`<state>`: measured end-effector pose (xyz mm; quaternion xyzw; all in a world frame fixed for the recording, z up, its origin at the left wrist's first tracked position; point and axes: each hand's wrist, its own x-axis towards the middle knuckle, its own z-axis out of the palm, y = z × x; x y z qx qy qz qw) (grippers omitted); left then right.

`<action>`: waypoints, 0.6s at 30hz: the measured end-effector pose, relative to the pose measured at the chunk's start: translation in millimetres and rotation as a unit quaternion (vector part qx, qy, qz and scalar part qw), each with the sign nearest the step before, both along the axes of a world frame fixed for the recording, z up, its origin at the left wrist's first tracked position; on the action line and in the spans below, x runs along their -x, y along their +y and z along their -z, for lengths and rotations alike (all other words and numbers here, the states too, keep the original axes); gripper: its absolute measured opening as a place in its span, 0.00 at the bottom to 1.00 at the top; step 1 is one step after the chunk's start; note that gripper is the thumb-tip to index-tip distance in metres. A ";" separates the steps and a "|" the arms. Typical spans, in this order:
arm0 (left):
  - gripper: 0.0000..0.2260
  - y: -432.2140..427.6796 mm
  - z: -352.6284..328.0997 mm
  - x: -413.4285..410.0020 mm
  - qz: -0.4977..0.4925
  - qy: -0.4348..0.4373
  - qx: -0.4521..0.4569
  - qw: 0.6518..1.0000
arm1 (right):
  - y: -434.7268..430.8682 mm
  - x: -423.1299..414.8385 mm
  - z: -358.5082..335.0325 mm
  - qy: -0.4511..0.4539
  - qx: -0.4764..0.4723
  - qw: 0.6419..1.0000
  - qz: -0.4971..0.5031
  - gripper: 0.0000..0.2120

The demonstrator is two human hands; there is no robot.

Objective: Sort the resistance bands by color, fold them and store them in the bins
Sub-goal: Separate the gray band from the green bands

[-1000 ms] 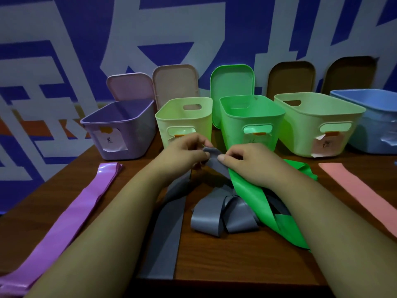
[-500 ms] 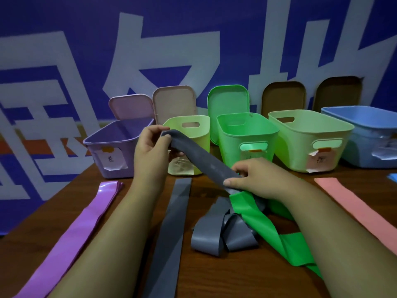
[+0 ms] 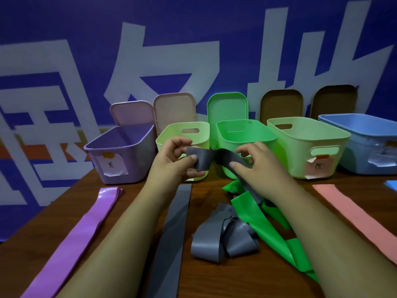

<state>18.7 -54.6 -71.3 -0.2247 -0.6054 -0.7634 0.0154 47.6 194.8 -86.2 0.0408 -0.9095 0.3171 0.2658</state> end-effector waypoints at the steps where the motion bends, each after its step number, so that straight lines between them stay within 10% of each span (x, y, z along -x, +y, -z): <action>1: 0.17 0.4 0.5 0.3 0.009 0.003 0.008 1.000 | -1.1 -2.4 -1.6 0.015 0.012 1.000 -0.005 0.18; 18: 0.12 8.2 8.6 -4.6 0.088 -0.017 0.069 0.994 | -23.0 -11.3 4.7 0.013 0.054 0.991 -0.120 0.10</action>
